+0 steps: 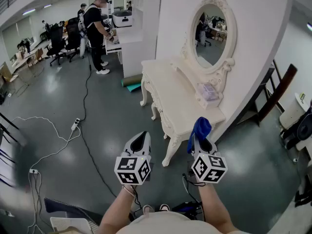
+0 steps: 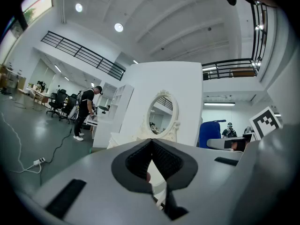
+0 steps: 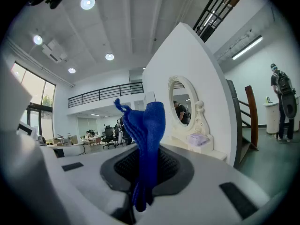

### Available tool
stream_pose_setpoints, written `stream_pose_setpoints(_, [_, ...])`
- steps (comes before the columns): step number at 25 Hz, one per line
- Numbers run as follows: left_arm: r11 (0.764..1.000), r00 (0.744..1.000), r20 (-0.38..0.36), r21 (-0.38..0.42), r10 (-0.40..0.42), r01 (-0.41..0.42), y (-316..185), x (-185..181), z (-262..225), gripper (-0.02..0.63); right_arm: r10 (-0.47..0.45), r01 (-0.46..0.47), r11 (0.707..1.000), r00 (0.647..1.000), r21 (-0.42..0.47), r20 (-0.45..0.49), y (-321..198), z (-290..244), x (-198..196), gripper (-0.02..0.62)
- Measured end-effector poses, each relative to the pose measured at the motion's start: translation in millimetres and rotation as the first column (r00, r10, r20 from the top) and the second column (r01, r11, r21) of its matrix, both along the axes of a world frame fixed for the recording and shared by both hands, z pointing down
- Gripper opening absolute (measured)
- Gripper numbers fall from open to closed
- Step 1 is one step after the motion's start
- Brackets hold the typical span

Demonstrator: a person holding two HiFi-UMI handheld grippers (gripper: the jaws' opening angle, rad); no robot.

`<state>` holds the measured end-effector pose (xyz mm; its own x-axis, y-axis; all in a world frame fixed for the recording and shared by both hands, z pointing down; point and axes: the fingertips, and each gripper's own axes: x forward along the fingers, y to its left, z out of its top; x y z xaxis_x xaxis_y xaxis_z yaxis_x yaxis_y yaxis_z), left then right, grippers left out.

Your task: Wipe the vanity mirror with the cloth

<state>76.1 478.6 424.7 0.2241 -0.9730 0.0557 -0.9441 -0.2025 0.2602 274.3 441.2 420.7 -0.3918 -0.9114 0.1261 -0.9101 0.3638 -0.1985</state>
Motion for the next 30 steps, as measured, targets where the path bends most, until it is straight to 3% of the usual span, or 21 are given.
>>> stream_pose_setpoints(9, [0.999, 0.999, 0.008, 0.018, -0.039, 0.039, -3, -18, -1, 0.005, 0.01, -0.01, 1.0, 1.0, 0.001, 0.018, -13, 0, -7, 0.064])
stream_pose_setpoints(21, [0.992, 0.992, 0.014, 0.004, -0.129, 0.129, -5, -87, 15, 0.005, 0.087, -0.081, 0.994, 0.993, -0.075, 0.076, -37, 28, -19, 0.066])
stream_pose_setpoints(30, [0.987, 0.987, 0.001, -0.002, -0.159, 0.159, -56, -117, 25, 0.006, 0.113, -0.107, 0.99, 0.991, -0.088, 0.067, -99, 38, -30, 0.066])
